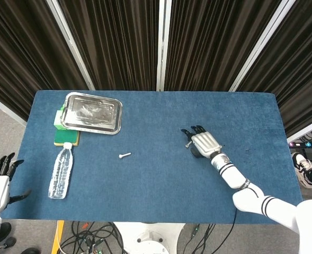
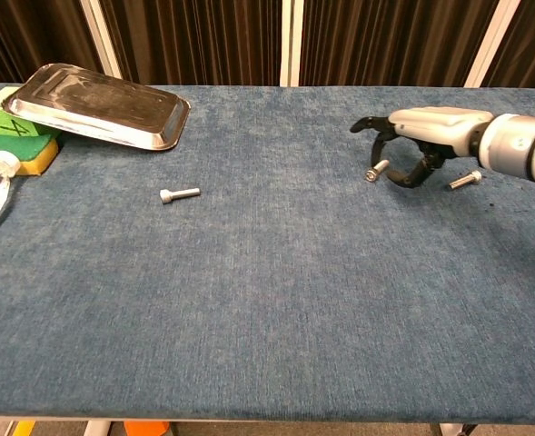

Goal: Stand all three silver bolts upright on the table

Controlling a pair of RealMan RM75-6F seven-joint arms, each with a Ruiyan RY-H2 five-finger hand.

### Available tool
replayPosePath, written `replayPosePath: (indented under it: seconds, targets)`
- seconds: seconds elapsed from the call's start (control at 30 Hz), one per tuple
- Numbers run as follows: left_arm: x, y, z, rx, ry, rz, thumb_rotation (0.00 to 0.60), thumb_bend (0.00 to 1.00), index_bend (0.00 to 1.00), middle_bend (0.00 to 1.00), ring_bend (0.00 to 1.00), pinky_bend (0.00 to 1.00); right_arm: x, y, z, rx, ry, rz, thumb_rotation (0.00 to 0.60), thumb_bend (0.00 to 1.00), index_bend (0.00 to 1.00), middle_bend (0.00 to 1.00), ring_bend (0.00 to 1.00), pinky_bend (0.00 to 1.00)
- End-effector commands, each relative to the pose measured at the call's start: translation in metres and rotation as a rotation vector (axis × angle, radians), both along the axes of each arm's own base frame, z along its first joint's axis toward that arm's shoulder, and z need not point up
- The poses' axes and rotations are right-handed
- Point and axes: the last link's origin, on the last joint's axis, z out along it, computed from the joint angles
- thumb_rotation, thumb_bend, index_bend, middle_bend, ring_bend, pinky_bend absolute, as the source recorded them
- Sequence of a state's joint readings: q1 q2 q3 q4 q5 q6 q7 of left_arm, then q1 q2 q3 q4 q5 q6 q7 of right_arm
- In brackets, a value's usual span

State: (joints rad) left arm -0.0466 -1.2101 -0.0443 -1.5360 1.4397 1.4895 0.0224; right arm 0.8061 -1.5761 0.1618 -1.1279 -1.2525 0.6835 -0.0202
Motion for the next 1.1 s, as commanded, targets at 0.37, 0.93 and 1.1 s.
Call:
replayPosePath:
  seconds: [0.37, 0.93, 1.1]
  targets:
    - [-0.002, 0.0, -0.002, -0.004, -0.006, -0.008, 0.6, 0.06, 0.19, 0.04, 0.0, 0.0, -0.012, 0.014, 0.017, -0.101, -0.002, 0.008, 0.6, 0.38, 0.07, 0.32, 0.0, 0.0]
    - [-0.005, -0.003, -0.003, -0.007, -0.015, 0.0, 0.6, 0.06, 0.19, 0.04, 0.0, 0.0, -0.013, 0.017, -0.009, -0.214, 0.137, 0.116, 0.6, 0.26, 0.41, 0.21, 0.0, 0.0]
    - [-0.005, -0.003, -0.003, -0.007, -0.016, 0.0, 0.6, 0.06, 0.19, 0.04, 0.0, 0.0, -0.016, 0.02, -0.013, -0.208, 0.146, 0.114, 0.6, 0.26, 0.44, 0.22, 0.0, 0.0]
